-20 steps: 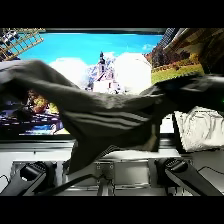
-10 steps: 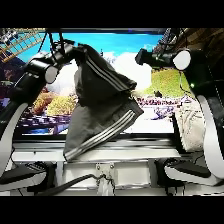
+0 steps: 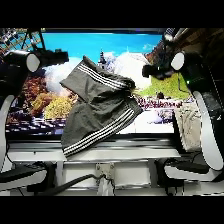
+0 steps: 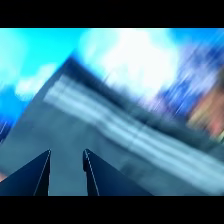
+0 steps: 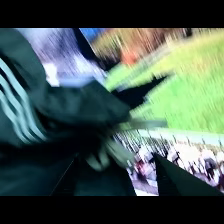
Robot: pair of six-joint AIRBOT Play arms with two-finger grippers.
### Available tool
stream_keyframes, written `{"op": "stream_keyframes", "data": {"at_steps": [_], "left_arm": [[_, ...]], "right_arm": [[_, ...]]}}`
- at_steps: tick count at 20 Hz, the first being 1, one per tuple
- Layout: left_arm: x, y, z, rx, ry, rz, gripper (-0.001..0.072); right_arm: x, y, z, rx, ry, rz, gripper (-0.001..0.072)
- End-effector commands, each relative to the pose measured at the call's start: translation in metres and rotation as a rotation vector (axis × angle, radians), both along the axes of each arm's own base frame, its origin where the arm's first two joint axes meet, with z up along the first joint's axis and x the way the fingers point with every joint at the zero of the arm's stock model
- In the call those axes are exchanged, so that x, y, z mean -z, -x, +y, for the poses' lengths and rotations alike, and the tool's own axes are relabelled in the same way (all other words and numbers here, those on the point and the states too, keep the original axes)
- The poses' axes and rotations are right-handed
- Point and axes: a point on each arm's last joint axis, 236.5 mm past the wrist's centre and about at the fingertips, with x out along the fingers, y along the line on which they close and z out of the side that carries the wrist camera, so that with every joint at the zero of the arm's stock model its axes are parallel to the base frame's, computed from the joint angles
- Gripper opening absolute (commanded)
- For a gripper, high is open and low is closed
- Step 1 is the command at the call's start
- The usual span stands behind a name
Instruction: Fold the clothes and pants, and hang the long-sleeved shirts on hangers.
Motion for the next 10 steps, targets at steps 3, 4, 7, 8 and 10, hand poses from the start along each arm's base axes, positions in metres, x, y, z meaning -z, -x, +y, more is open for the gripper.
{"op": "stream_keyframes", "data": {"at_steps": [3,4,7,8,10], "left_arm": [[0.029,0.068,0.004,0.016,-0.009,0.183,0.0197],[0.032,0.078,-0.001,0.03,-0.001,0.192,0.0197],[0.044,0.108,-0.014,0.066,0.005,0.219,0.0197],[0.046,0.115,-0.017,0.078,0.005,0.216,0.0197],[0.047,0.126,-0.022,0.085,0.017,0.206,0.0197]], "right_arm": [[0.063,0.093,-0.027,0.069,0.052,0.21,0.0517],[0.079,0.105,-0.031,0.103,0.034,0.247,0.052],[0.117,0.126,-0.023,0.245,-0.166,0.353,0.0525],[0.12,0.122,-0.017,0.285,-0.244,0.343,0.0524],[0.121,0.109,-0.01,0.327,-0.313,0.293,0.0525]]}}
